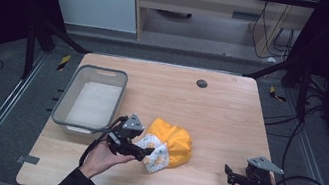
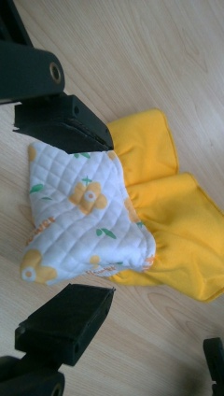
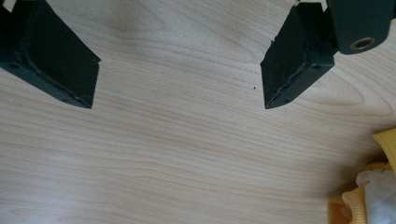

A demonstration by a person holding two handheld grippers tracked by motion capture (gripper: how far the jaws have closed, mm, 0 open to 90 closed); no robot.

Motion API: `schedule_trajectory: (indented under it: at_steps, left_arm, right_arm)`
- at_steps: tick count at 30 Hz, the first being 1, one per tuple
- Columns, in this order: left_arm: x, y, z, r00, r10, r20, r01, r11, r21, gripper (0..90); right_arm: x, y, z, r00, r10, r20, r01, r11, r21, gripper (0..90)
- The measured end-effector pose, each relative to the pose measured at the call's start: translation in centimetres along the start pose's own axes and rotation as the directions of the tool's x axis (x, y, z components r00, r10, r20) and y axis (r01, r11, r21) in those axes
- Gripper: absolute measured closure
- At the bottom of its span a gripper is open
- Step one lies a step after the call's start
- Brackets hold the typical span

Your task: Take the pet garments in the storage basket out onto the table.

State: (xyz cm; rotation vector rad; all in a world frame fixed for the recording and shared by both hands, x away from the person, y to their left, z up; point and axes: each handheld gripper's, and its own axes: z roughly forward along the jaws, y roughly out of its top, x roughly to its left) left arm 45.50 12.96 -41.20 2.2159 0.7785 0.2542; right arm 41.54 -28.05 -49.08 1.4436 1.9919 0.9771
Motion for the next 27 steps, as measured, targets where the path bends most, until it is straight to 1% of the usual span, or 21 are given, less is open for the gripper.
schedule_trajectory:
  at_steps: [2, 3, 4, 9, 13, 16, 17, 18, 19, 20, 23, 27]
  left_arm:
    - [0.1, -0.5, -0.5, 1.0000, -0.009, -0.005, 0.008, 0.9998, -0.015, 23.6]
    - [0.2, -1.0, -0.9, 0.9997, -0.014, -0.020, 0.014, 0.9995, -0.027, 23.6]
    - [0.2, -1.0, -0.9, 0.9997, -0.014, -0.020, 0.014, 0.9995, -0.027, 23.6]
    - [0.4, -3.0, -1.6, 0.9979, -0.032, -0.056, 0.029, 0.9982, -0.052, 23.5]
    - [0.6, -4.3, -2.1, 0.9965, -0.050, -0.068, 0.046, 0.9973, -0.058, 23.2]
    - [0.7, -5.1, -2.4, 0.9953, -0.056, -0.079, 0.051, 0.9967, -0.063, 23.0]
    - [0.7, -5.3, -2.5, 0.9947, -0.056, -0.086, 0.050, 0.9964, -0.068, 23.0]
    - [0.7, -5.6, -2.5, 0.9943, -0.060, -0.088, 0.054, 0.9962, -0.069, 23.0]
    - [0.8, -6.3, -2.6, 0.9933, -0.068, -0.094, 0.062, 0.9957, -0.069, 22.8]
    - [0.8, -6.3, -2.6, 0.9933, -0.068, -0.094, 0.062, 0.9957, -0.069, 22.7]
    - [1.1, -7.6, -2.6, 0.9917, -0.079, -0.102, 0.073, 0.9955, -0.060, 22.7]
    - [1.5, -9.3, -2.8, 0.9891, -0.094, -0.114, 0.091, 0.9953, -0.034, 21.7]
  right_arm:
    - [0.1, 0.0, 0.0, 1.0000, 0.005, -0.005, -0.005, 1.000, 0.001, 11.2]
    - [0.1, 0.0, 0.0, 1.0000, 0.005, -0.005, -0.005, 1.000, 0.001, 11.2]
    - [0.1, 0.0, 0.0, 1.0000, 0.005, -0.005, -0.005, 1.000, 0.001, 11.2]
    - [0.1, 0.0, 0.0, 1.0000, 0.006, -0.003, -0.006, 1.000, 0.002, 11.1]
    - [0.1, 0.0, 0.0, 1.0000, -0.001, -0.004, 0.001, 1.000, 0.007, 10.9]
    - [0.2, 0.0, 0.0, 1.0000, -0.001, -0.005, 0.001, 1.000, 0.010, 10.9]
    - [0.2, -0.1, 0.0, 1.0000, -0.010, 0.000, 0.010, 1.000, 0.010, 10.9]
    - [0.2, -0.1, 0.0, 1.0000, -0.010, 0.000, 0.010, 1.000, 0.010, 10.9]
    - [0.2, -0.1, 0.0, 0.9999, -0.011, 0.000, 0.011, 1.000, 0.010, 10.9]
    - [0.2, -0.1, 0.0, 0.9999, -0.011, 0.000, 0.011, 1.000, 0.010, 10.9]
    - [0.2, -0.1, 0.0, 0.9999, -0.012, 0.001, 0.012, 1.000, 0.010, 10.9]
    - [0.2, -0.1, 0.0, 0.9999, -0.013, 0.001, 0.013, 1.000, 0.018, 10.5]
